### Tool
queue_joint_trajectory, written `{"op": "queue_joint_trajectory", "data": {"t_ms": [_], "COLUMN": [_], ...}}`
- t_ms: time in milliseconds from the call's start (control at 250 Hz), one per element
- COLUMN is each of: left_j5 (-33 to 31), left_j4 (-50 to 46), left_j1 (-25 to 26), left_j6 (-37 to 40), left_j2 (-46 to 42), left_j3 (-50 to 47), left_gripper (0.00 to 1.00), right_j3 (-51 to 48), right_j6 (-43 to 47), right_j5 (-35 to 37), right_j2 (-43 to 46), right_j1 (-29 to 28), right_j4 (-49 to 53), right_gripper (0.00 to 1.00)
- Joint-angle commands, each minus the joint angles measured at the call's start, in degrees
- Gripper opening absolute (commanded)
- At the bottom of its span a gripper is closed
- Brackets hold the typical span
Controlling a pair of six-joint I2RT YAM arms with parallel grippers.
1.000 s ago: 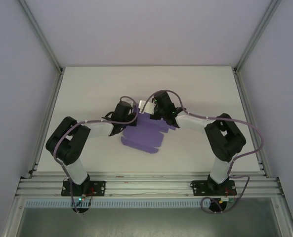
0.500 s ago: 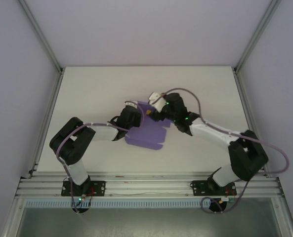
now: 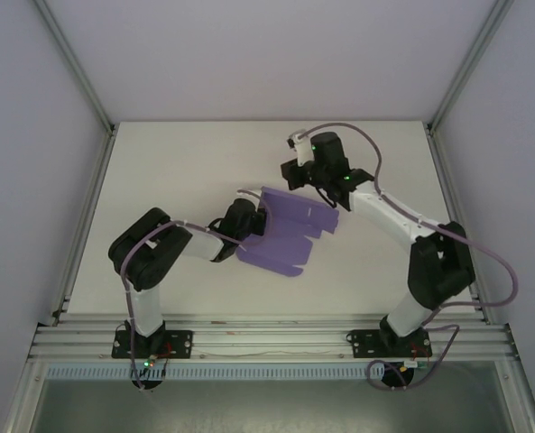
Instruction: Assemble paper box
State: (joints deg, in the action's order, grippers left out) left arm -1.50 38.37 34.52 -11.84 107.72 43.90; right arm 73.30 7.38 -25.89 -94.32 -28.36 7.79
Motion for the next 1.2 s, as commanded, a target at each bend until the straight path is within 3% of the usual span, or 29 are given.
{"op": "queue_joint_trajectory", "data": {"t_ms": [0,200,620,688,783,887,951,1007,1195], "left_j5": [1.61,1.24,1.24,0.64,-1.03,-3.55,-3.18,-3.07,-2.09], "left_j4": [3.88,2.75,4.34,3.78,2.75,1.01,0.39,0.13,-1.29], "left_j1": [0.30,0.63,1.16,1.16,1.16,0.94,0.84,0.81,-1.30], "left_j6": [1.78,4.13,6.35,5.84,4.46,2.69,2.02,1.98,0.75], "left_j2": [1.26,3.11,4.60,4.40,3.21,1.96,-0.38,-1.72,-5.20], "left_j3": [0.59,0.99,0.54,0.53,0.46,0.53,0.47,0.23,0.29], "left_gripper": [0.00,0.00,0.00,0.14,0.26,0.26,0.27,0.34,0.37], "right_j3": [2.73,6.87,9.70,8.68,6.60,3.90,3.94,4.11,4.48], "right_j6": [-1.42,-0.97,1.66,1.82,2.01,1.02,1.14,1.29,1.49], "right_j5": [-7.17,-15.50,-15.38,-15.48,-14.71,-13.86,-13.27,-13.07,-14.02], "right_j2": [-3.98,-10.43,-19.02,-19.94,-20.04,-19.51,-19.63,-19.75,-19.18], "right_j1": [-0.26,-0.21,-0.29,-0.38,-0.61,-0.71,-0.71,-0.66,-0.66], "right_j4": [5.56,6.35,13.30,14.29,15.07,12.67,13.07,13.25,14.08], "right_gripper": [0.06,0.03,0.01,0.00,0.00,0.00,0.00,0.00,0.00]}}
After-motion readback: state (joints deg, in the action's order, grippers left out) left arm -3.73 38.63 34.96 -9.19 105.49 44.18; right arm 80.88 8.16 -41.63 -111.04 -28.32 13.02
